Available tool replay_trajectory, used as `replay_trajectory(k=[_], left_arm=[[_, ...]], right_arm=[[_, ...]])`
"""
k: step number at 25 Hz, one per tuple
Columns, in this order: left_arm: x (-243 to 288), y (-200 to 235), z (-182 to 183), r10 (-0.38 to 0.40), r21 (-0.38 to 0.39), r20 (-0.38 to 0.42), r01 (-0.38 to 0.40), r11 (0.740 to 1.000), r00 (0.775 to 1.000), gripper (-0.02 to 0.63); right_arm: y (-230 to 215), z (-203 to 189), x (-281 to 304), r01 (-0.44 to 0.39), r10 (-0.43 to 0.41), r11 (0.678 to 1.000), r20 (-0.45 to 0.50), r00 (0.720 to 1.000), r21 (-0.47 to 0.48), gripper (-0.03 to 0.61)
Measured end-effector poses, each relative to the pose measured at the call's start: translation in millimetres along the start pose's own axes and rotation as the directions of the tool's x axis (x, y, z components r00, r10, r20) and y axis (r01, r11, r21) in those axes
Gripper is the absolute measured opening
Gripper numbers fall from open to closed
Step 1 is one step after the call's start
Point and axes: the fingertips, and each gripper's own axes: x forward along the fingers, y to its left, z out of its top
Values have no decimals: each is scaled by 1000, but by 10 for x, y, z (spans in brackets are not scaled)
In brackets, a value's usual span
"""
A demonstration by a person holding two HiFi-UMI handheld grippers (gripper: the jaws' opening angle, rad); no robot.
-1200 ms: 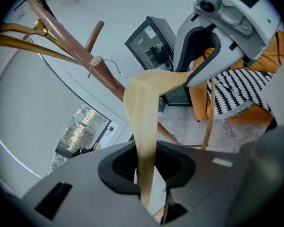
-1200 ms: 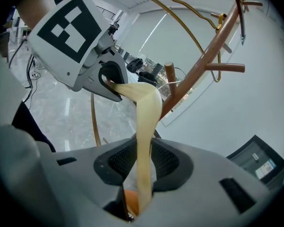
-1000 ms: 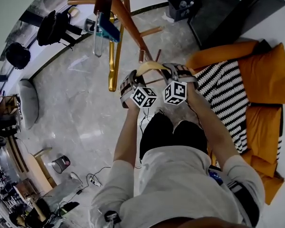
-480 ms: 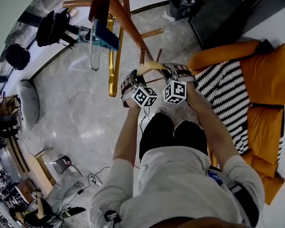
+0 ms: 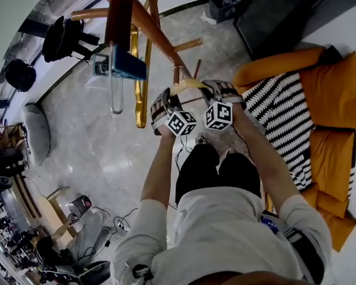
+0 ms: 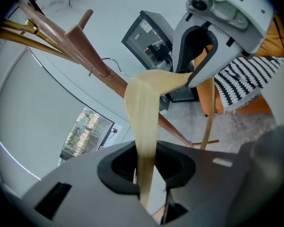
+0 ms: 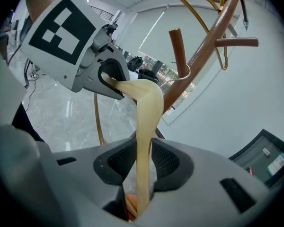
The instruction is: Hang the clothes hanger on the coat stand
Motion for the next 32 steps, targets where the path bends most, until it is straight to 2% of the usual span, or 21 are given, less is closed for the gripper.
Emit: replay_trajectory(k=[12,15,19,21,27,32], left_arm=[[79,19,-63,-41,-12,-24,41,999,999,88],[82,65,-72,-27,-23,-28,27,999,999,97],[42,136,-13,-5,-48,-16,4,999,1000,140],[37,132,26,-10,-47,-9,9,999,1000,161],[-23,159,-16,-13,-25,-28,12,1000,1000,169],[-341,213,69,-4,-54,-4,4,999,1000,169]], right_arm=[[25,-10,40,-27,28,997,-13,1000,78,95],[37,-45,37,-49,51,996,-25,998,80,129],[-31,-42,-7,-58,60,991,-17,998,123,149],[-70,-25,-55,-47,48,990,-10,999,137,149],[-62,47,-301,-36,34,984,15,999,172,149],[-118,120,-711,-18,9,966,38,999,259,147]])
